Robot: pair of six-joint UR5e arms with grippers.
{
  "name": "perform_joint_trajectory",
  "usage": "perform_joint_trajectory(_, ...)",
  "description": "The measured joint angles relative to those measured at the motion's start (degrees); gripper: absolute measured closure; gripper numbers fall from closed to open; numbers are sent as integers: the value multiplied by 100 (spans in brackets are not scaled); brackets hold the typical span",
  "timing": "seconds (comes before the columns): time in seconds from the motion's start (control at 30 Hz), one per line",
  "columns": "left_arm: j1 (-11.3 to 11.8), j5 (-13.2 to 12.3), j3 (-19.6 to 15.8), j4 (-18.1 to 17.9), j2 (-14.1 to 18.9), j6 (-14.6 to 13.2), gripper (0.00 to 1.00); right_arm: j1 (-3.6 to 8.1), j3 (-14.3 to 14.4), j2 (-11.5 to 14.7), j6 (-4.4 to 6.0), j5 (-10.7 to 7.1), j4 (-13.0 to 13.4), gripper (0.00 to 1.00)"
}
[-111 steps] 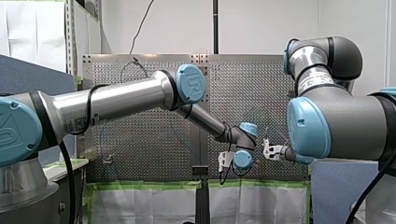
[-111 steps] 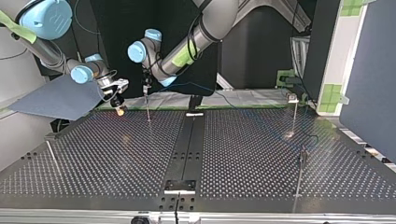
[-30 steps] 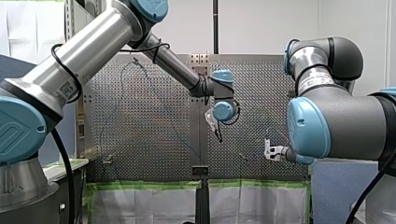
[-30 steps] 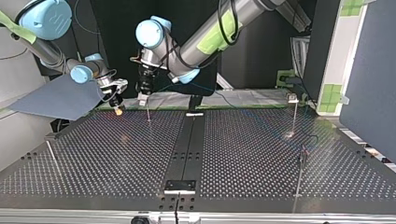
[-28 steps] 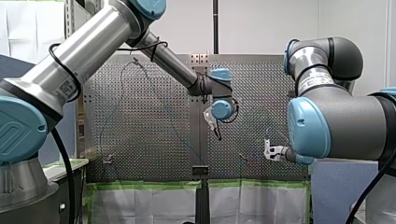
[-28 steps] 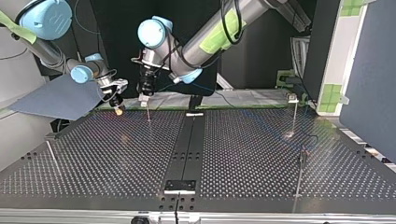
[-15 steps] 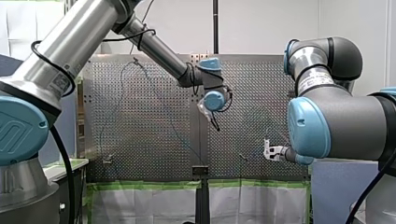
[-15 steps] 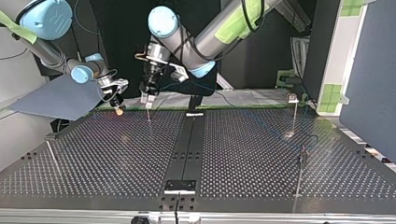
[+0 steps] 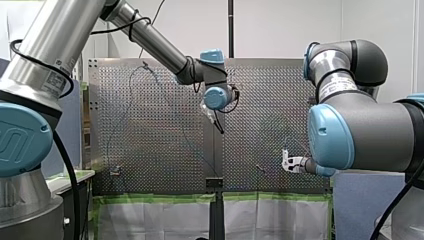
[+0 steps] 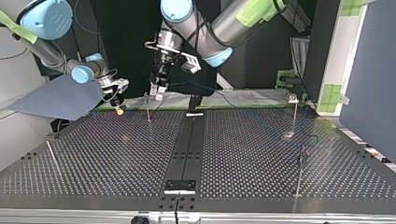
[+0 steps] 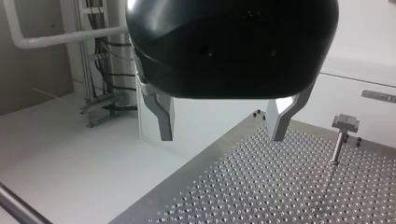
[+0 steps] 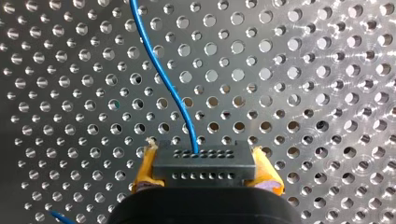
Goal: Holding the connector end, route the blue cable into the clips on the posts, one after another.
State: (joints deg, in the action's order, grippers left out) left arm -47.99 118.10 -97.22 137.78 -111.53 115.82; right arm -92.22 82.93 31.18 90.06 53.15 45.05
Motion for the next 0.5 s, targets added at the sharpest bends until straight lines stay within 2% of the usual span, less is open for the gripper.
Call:
perform_joint_trajectory(0.2,63,-157,-349,34,349,37,4,-6,0,0,-11,69,-18,100)
perform_joint_trajectory(0.37,247,-252,-641,-151,641,219,4,14,0,5,-43,166,-72,100)
perform_joint_trajectory(0.5,470,-457,-876,-375,877,306,4,35,19,5,-171,202,-194,100)
